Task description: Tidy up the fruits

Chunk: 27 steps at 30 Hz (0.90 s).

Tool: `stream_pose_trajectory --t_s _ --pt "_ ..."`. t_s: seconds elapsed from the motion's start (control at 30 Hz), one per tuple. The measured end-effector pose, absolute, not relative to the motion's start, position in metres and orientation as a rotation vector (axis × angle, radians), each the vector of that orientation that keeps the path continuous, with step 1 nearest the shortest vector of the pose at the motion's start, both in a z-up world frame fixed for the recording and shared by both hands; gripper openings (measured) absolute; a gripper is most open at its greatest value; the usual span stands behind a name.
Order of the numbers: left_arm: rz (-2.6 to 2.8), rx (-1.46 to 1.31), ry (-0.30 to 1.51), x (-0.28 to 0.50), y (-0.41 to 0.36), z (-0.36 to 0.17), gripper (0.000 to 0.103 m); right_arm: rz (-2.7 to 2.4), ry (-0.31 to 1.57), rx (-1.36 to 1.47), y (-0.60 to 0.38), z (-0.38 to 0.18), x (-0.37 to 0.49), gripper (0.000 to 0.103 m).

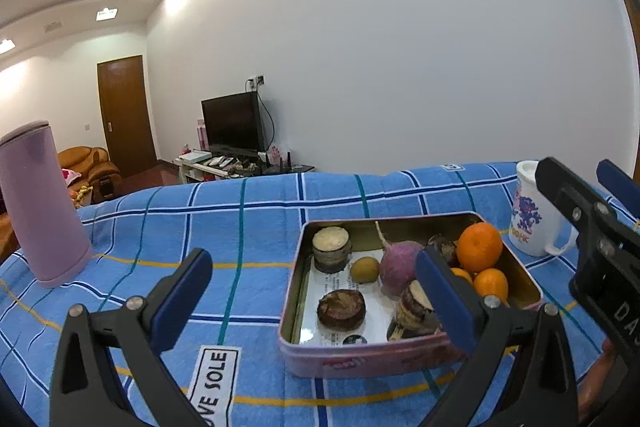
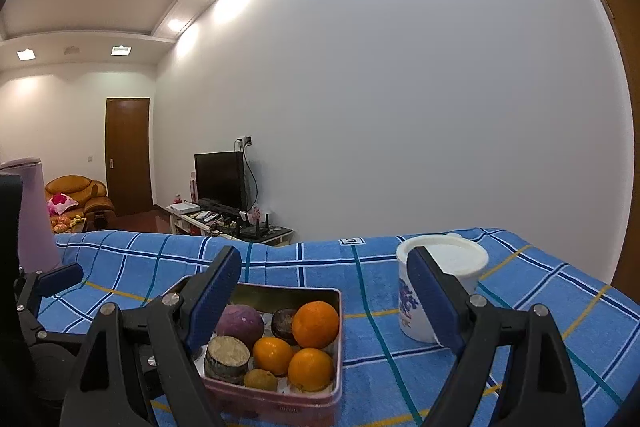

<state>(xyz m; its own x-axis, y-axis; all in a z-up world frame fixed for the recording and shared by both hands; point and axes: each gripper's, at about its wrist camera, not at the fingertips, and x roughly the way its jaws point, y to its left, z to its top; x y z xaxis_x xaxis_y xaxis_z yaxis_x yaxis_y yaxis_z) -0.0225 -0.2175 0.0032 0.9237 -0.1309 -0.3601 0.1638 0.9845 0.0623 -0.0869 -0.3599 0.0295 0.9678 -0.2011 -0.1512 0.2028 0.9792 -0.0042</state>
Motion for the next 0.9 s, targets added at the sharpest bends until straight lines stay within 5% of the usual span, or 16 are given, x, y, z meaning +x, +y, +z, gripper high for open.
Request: stream_pose_trajectory --t_s 0.9 --pt "-0.144 0.065 0.314 -0.067 -0.198 0.009 0.103 -0.24 0.097 -0.021 -0.345 0.03 -0.136 0.086"
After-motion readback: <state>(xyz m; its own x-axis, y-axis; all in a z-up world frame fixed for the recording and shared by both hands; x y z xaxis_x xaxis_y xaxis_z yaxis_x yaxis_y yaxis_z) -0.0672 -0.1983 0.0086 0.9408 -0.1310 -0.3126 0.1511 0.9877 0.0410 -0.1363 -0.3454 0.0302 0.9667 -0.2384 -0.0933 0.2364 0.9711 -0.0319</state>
